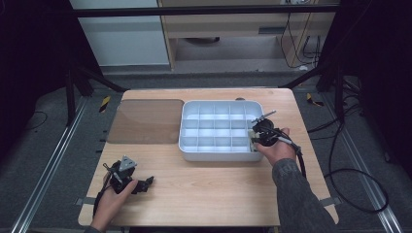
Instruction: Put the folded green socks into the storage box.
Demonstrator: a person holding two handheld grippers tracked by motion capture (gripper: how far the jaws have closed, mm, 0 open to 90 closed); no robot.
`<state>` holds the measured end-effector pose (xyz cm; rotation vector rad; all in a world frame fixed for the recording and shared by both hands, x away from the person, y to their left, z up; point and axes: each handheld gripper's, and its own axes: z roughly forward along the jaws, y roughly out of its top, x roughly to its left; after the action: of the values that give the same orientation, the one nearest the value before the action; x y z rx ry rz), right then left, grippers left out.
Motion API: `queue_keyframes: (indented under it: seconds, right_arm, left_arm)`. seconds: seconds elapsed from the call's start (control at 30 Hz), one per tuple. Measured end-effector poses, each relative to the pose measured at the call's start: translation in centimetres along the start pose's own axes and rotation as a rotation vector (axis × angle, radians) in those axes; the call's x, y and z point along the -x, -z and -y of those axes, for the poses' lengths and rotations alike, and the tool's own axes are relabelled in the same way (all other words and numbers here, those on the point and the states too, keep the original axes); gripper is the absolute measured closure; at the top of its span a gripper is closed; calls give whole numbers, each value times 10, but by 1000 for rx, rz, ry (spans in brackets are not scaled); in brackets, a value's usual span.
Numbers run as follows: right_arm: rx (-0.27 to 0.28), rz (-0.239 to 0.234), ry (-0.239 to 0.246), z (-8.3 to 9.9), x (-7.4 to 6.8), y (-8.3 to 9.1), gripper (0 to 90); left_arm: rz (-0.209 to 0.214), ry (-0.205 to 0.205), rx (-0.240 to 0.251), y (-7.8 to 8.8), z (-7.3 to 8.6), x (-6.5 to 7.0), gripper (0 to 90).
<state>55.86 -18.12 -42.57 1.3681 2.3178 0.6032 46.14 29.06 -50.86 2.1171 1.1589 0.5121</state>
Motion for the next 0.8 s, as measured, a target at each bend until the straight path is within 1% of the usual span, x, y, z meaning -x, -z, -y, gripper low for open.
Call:
queue_keyframes:
  seconds: [0.1, 0.2, 0.23, 0.27, 0.3, 0.33, 0.37, 0.43, 0.47, 0.57, 0.67, 0.77, 0.8]
  right_arm:
    - [-1, 0, 1, -1, 0, 0, 660]
    - [-1, -8, -3, -2, 0, 3, 620]
    - [-1, -8, -3, -2, 0, 3, 620]
    - [-3, -14, -1, -2, 1, 4, 594]
    - [-3, -14, -1, -2, 1, 4, 594]
    - [-1, -21, -3, -2, 1, 5, 571]
    - [0, -18, -5, -2, 1, 5, 551]
    - [1, -21, -11, -3, 1, 6, 534]
    - [4, -23, -20, -3, 2, 7, 506]
    - [8, -25, -18, -4, 2, 9, 498]
    - [25, -25, -27, -6, 4, 13, 472]
    - [30, -29, -34, -5, 5, 14, 479]
    - [30, -26, -34, -5, 6, 15, 502]
  left_arm:
    - [0, 0, 0, 0, 0, 0, 0]
    - [-1, 1, 0, 0, 0, 0, 0]
    - [-1, 1, 0, 0, 0, 0, 0]
    - [-1, 1, 0, 0, 0, 0, 0]
    - [-1, 1, 0, 0, 0, 0, 0]
    - [-1, 1, 0, 0, 0, 0, 0]
    - [-1, 1, 0, 0, 0, 0, 0]
    - [-1, 1, 0, 0, 0, 0, 0]
    - [-1, 1, 0, 0, 0, 0, 0]
    - [-1, 1, 0, 0, 0, 0, 0]
    - [-1, 1, 0, 0, 0, 0, 0]
    - [-1, 1, 0, 0, 0, 0, 0]
    - [-1, 2, 0, 0, 0, 0, 0]
